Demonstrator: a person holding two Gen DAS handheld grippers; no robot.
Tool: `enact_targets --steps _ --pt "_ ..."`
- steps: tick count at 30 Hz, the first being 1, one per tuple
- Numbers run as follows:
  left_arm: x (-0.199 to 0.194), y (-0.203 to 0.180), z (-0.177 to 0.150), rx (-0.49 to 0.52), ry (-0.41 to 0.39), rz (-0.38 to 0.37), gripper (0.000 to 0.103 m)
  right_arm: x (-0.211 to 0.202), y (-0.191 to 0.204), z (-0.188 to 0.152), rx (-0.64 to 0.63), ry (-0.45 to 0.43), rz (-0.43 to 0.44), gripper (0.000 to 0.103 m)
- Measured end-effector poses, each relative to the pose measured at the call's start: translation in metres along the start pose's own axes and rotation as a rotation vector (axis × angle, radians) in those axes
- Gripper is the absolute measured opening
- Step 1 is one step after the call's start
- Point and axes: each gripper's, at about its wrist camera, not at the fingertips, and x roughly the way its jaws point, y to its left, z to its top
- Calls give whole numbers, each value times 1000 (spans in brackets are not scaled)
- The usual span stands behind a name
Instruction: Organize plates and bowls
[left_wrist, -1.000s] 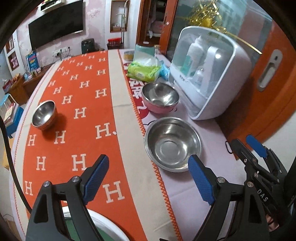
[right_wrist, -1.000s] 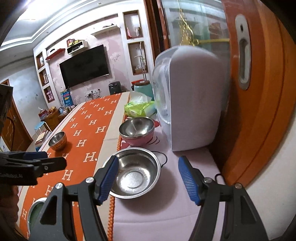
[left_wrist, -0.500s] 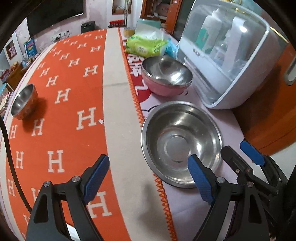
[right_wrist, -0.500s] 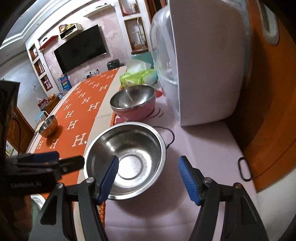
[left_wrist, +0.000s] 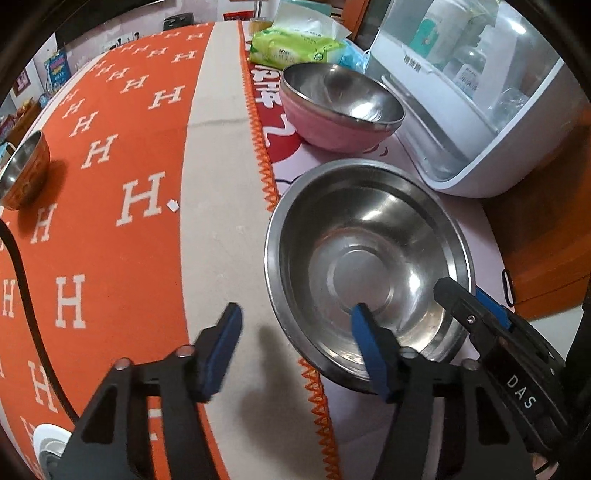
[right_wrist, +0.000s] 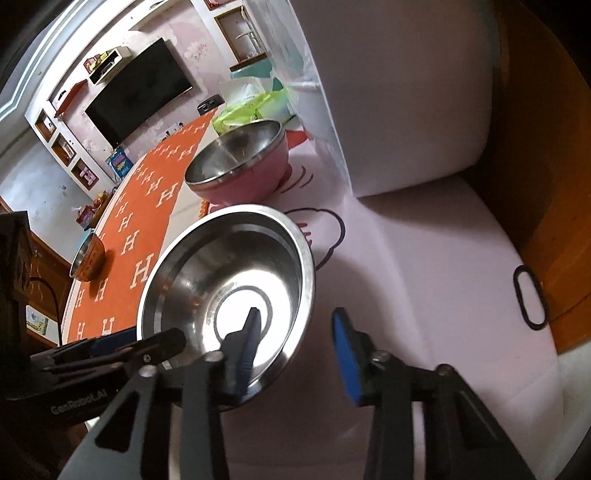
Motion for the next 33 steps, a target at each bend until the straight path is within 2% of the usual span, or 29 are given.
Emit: enact_targets --steps 2,8,21,33 --pt "3 0 0 -5 8 -2 42 2 -1 0 5 8 6 28" --pt "4 0 -1 -5 0 -20 25 3 3 0 -15 9 34 18" --pt "0 -4 -4 0 -4 -18 22 -2 4 -1 -19 1 27 18" --pt "-41 -14 -16 16 -48 -23 22 -42 11 -9 -15 -63 15 18"
